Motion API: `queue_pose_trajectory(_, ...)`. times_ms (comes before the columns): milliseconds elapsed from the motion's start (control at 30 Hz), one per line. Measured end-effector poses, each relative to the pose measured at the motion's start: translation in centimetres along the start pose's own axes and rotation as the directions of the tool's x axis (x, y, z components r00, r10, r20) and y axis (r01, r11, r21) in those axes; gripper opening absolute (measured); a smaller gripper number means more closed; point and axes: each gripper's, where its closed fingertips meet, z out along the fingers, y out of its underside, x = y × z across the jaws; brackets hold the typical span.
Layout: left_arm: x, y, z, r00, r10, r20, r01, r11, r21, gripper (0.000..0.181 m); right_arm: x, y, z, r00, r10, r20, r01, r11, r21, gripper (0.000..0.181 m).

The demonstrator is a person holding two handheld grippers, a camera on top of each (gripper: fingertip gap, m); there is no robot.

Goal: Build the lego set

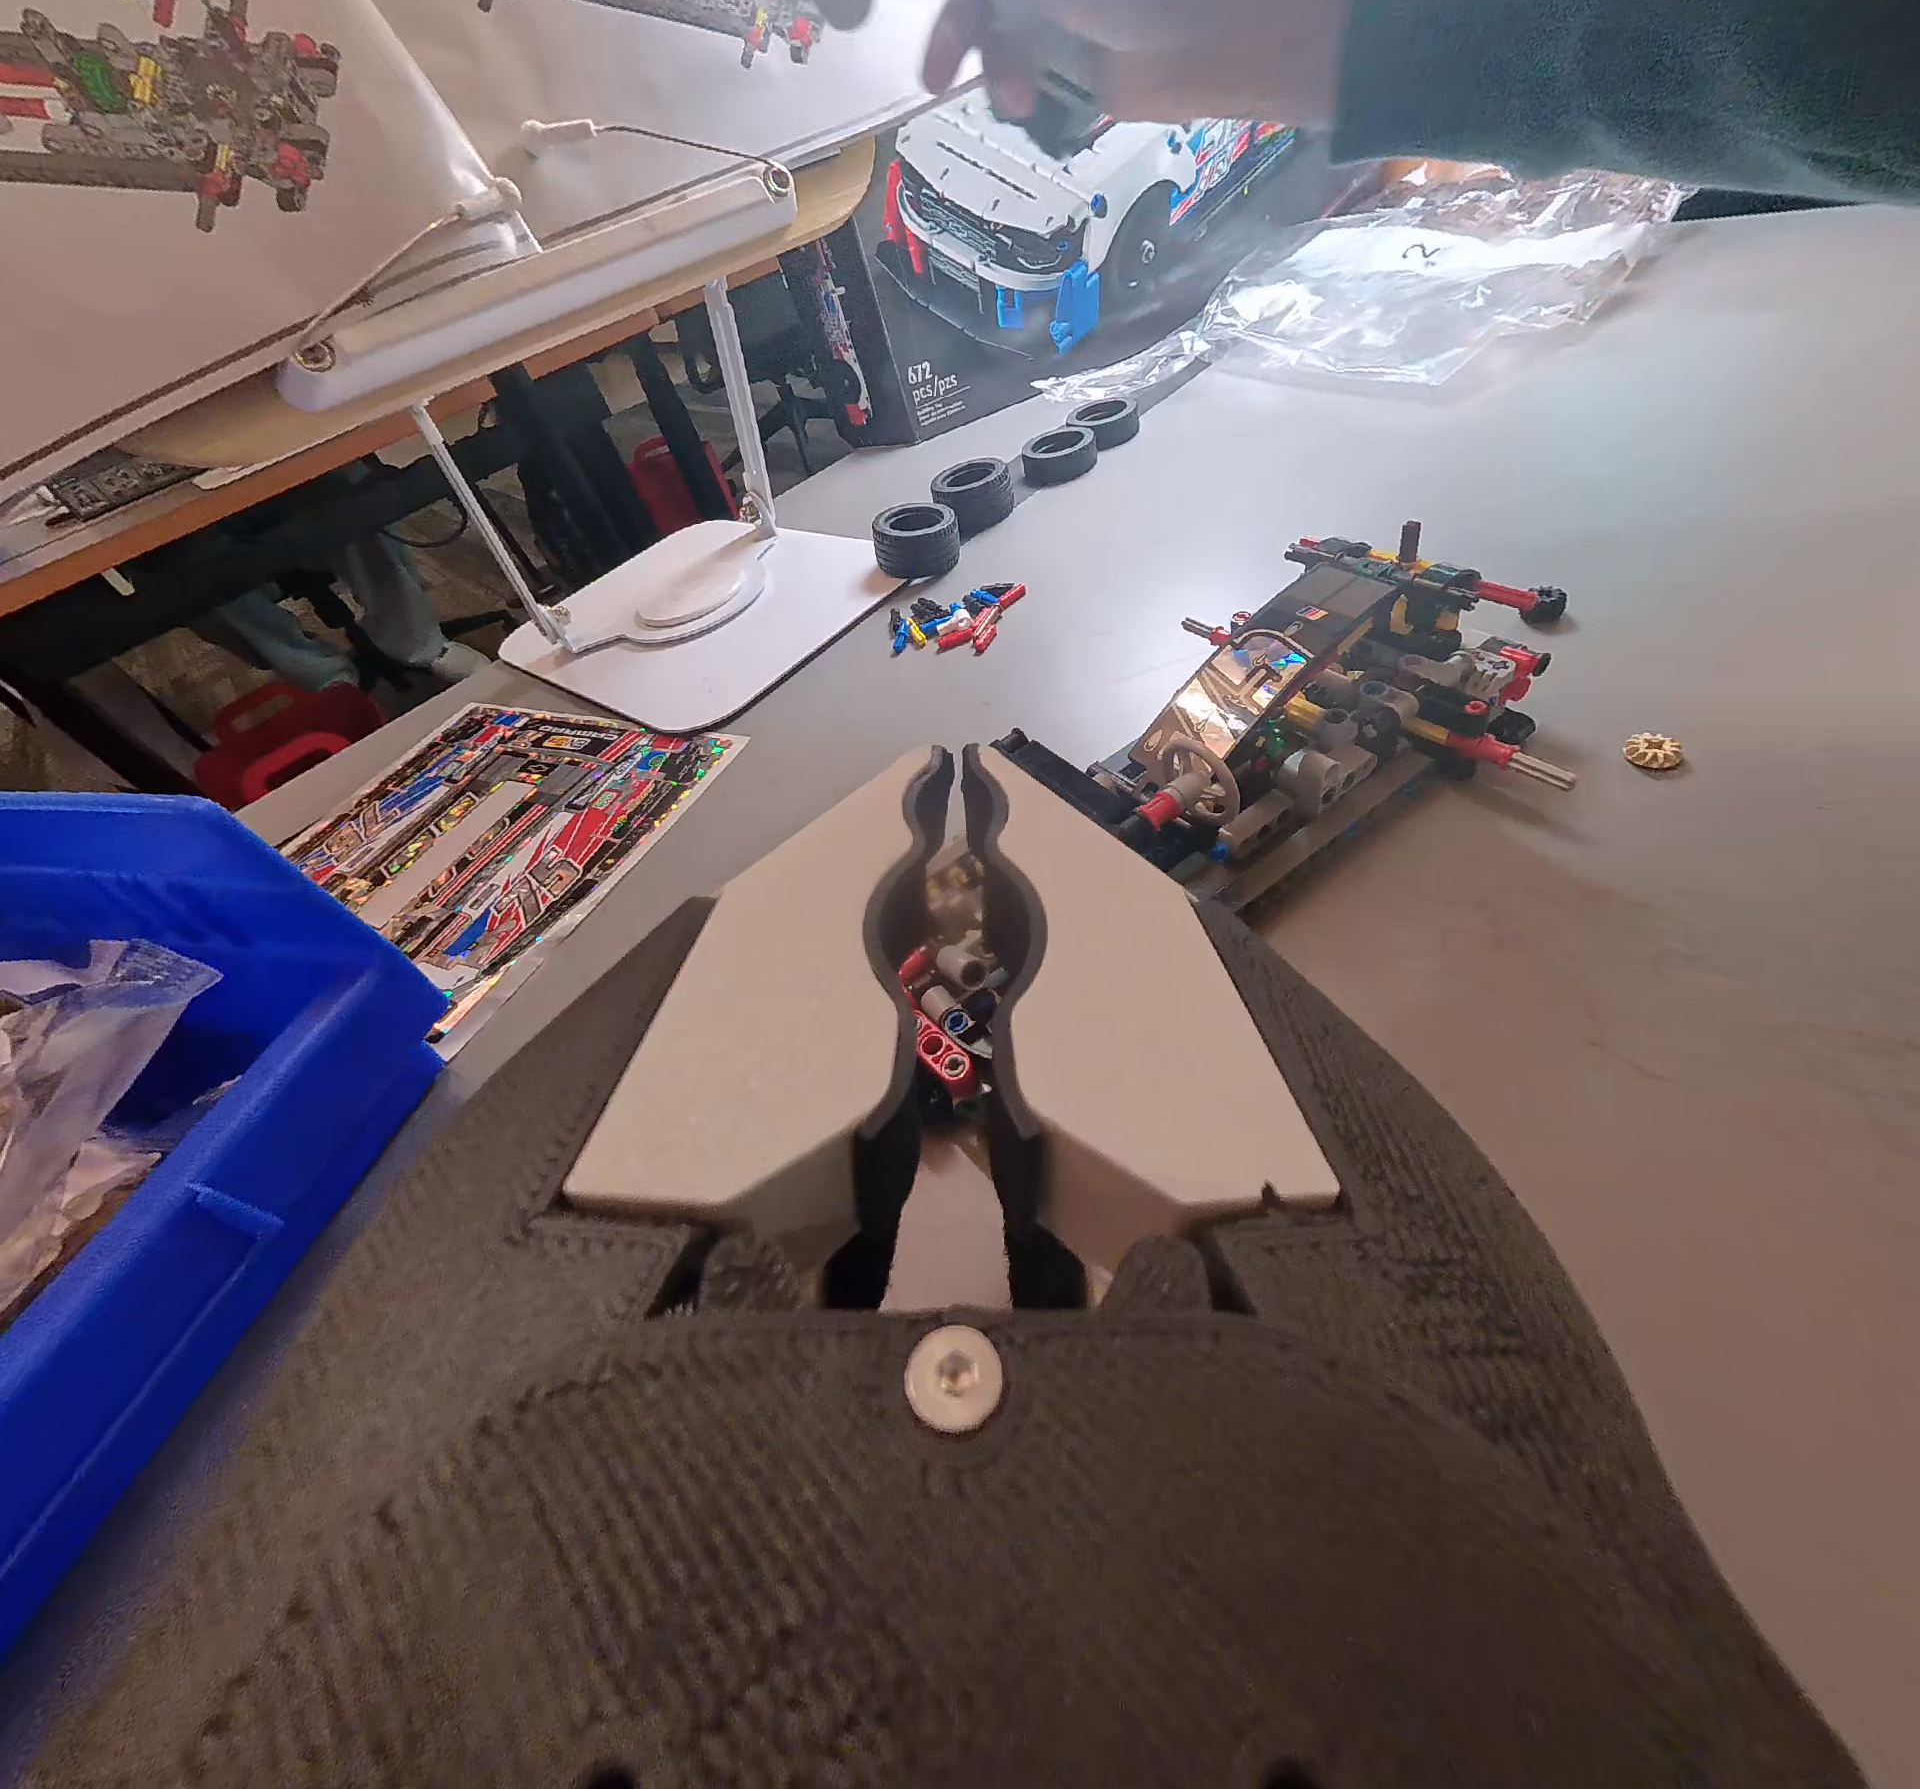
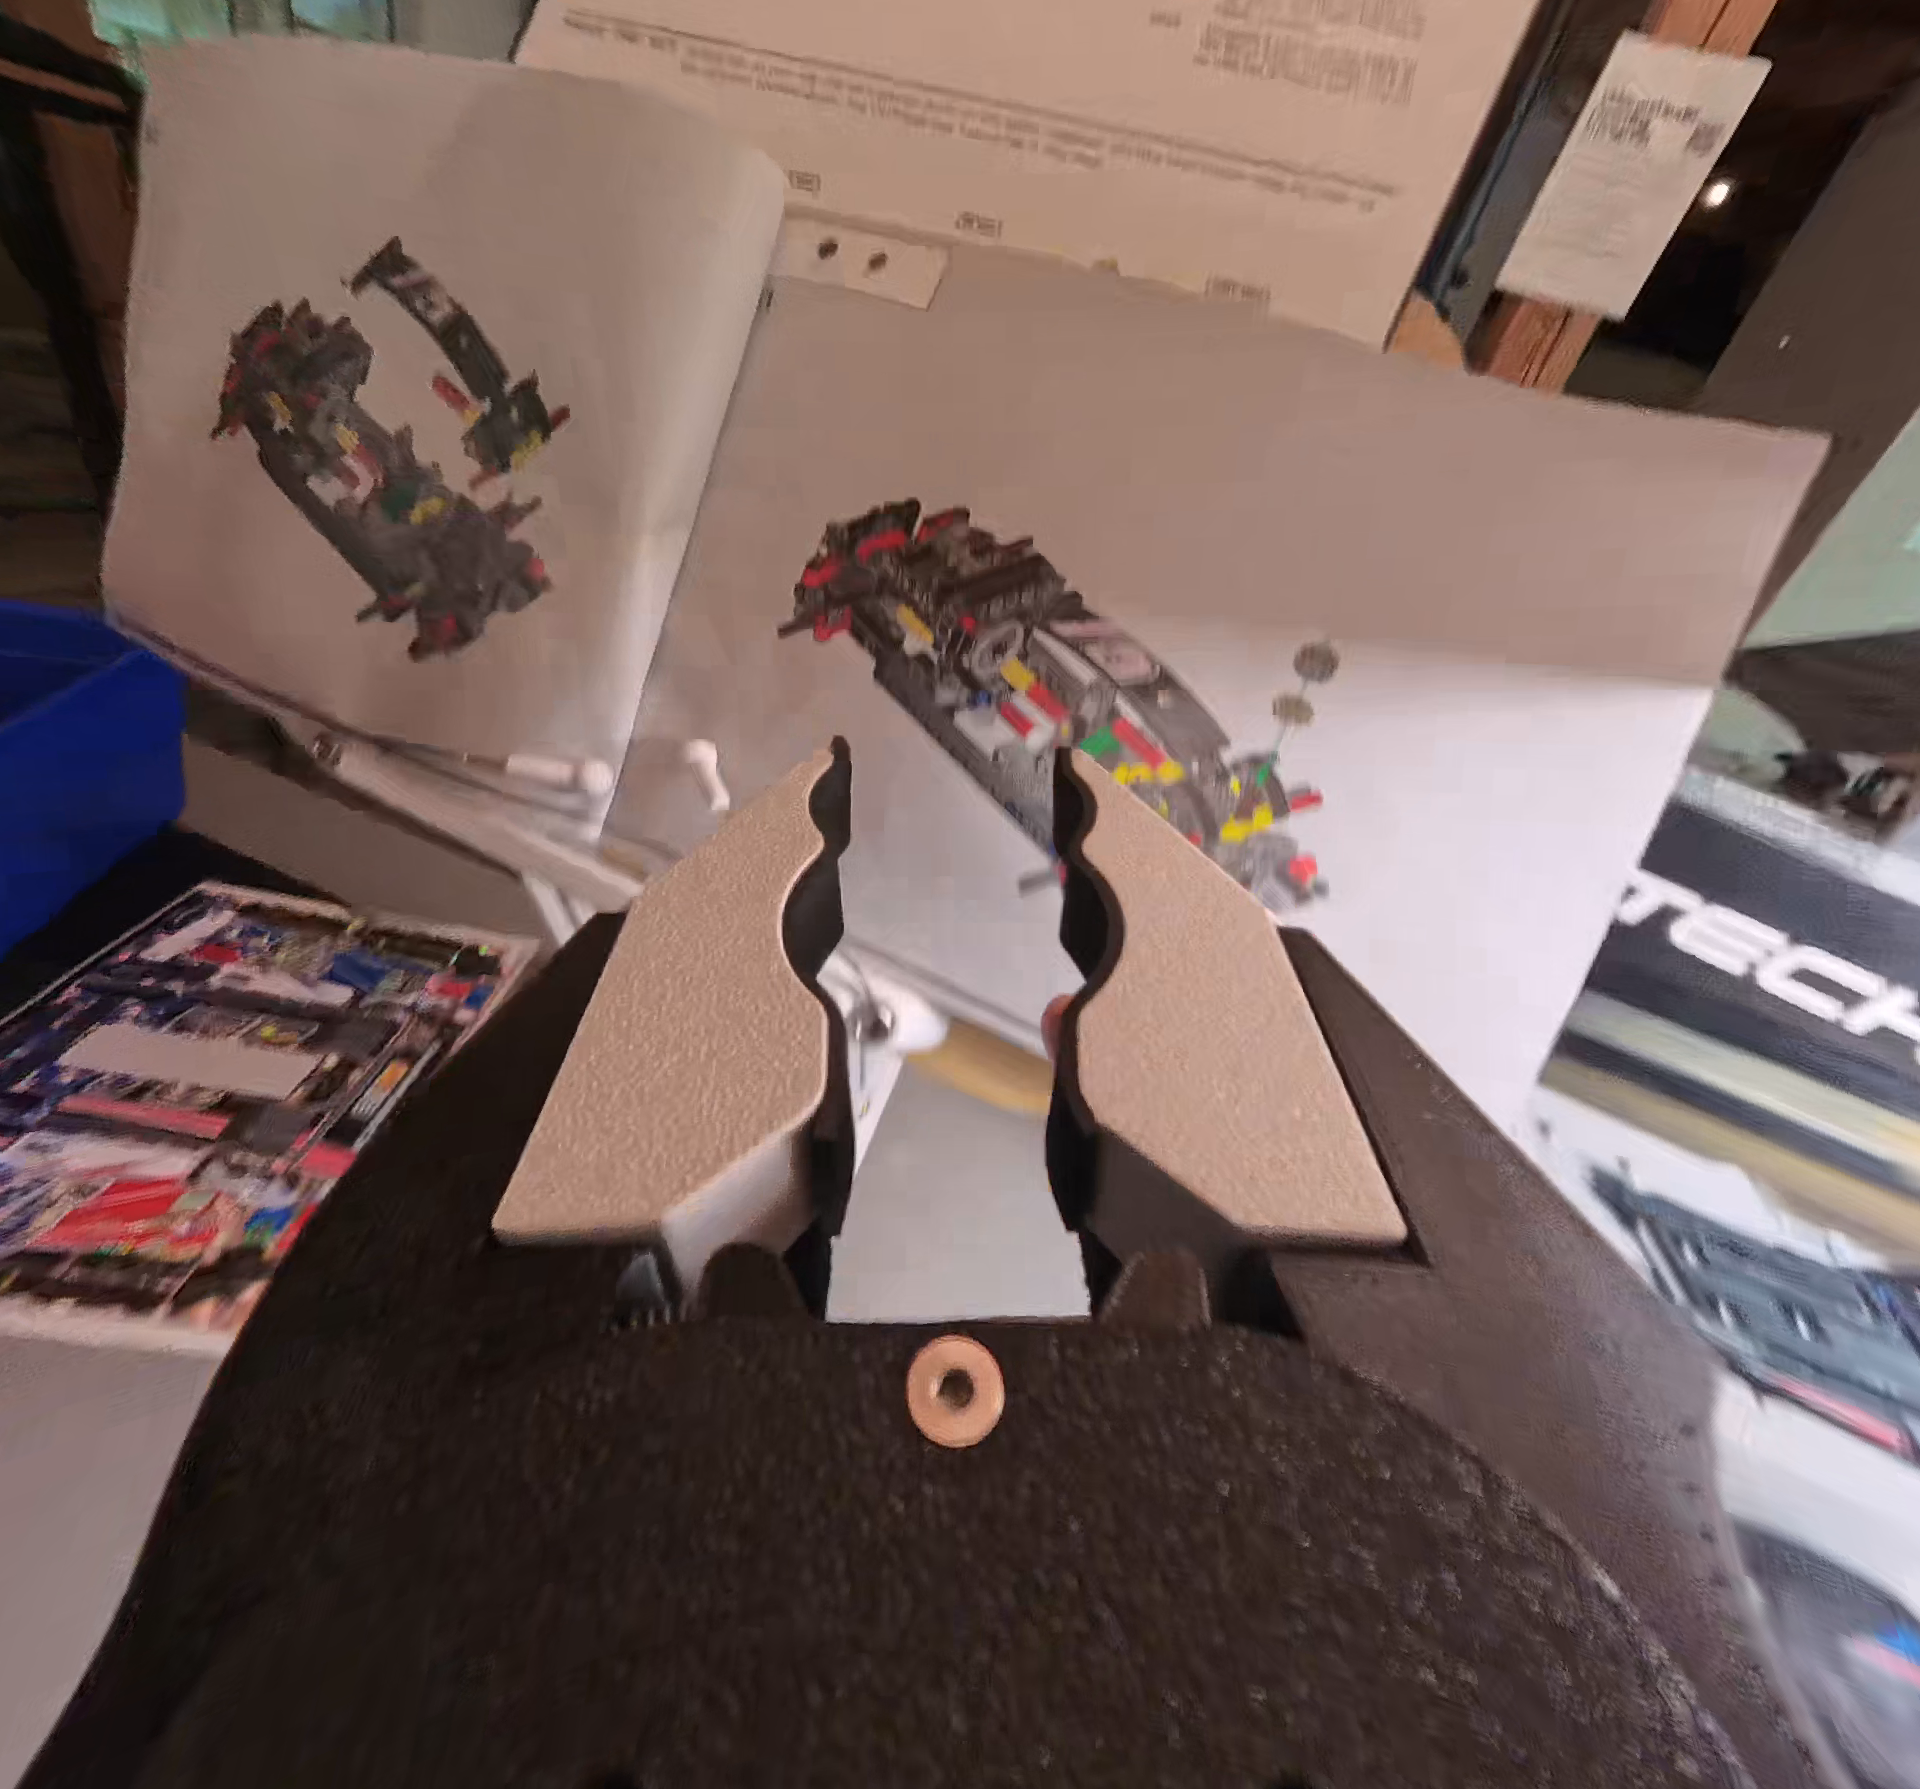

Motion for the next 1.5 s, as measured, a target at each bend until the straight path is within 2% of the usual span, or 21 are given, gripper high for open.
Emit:
queue_pose_trajectory(133,0.2,0.1,0.1,1.0,-0.005,-0.009,0.005,1.0,-0.005,0.001,-0.9,5.1,-6.3,1.0,0.026,0.015,-0.023,0.982,-0.186,0.039)
queue_pose_trajectory(367,1.2,0.4,0.4,0.999,0.002,-0.034,-0.002,1.0,-0.024,0.0,-5.3,14.1,-19.2,0.975,0.07,0.209,0.036,0.885,-0.464,0.05)
queue_pose_trajectory(533,2.4,0.9,0.8,0.997,0.019,-0.071,-0.023,0.998,-0.056,0.002,-8.2,17.8,-24.9,0.939,0.123,0.322,0.086,0.821,-0.564,0.055)
queue_pose_trajectory(633,3.2,1.2,0.9,0.994,0.039,-0.098,-0.046,0.996,-0.075,0.006,-10.5,18.9,-26.8,0.867,0.176,0.466,0.152,0.798,-0.584,0.055)
queue_pose_trajectory(733,4.2,1.4,1.0,0.988,0.055,-0.146,-0.069,0.994,-0.089,0.016,-11.9,18.9,-27.7,0.805,0.136,0.577,0.252,0.803,-0.541,0.053)
queue_pose_trajectory(867,5.1,1.3,1.0,0.978,0.044,-0.202,-0.063,0.994,-0.092,0.029,-12.9,19.7,-28.9,0.756,0.114,0.645,0.341,0.772,-0.536,0.046)
queue_pose_trajectory(933,5.4,1.1,1.1,0.974,0.041,-0.224,-0.063,0.994,-0.091,0.035,-12.5,19.8,-29.3,0.748,0.074,0.66,0.388,0.758,-0.525,0.045)
queue_pose_trajectory(1067,6.0,0.8,1.7,0.962,0.037,-0.271,-0.065,0.993,-0.094,0.036,-11.5,20.3,-29.9,0.747,0.063,0.661,0.407,0.744,-0.531,0.023)
queue_pose_trajectory(1200,6.9,0.8,2.4,0.951,0.035,-0.307,-0.07,0.992,-0.105,0.035,-11.4,20.8,-29.9,0.751,0.092,0.654,0.389,0.739,-0.55,0.018)
queue_pose_trajectory(1333,6.4,-0.2,3.5,0.935,0.141,-0.325,-0.188,0.975,-0.119,0.04,-11.7,20.8,-29.8,0.739,0.085,0.668,0.406,0.736,-0.542,0.018)
queue_pose_trajectory(1433,6.4,-0.4,4.7,0.901,0.16,-0.404,-0.255,0.948,-0.193,0.054,-12.2,20.8,-29.8,0.721,0.103,0.685,0.422,0.719,-0.552,0.018)
queue_pose_trajectory(1500,6.8,-0.6,5.3,0.864,0.152,-0.48,-0.285,0.934,-0.216,0.052,-12.5,20.7,-29.9,0.706,0.112,0.699,0.431,0.716,-0.55,0.013)
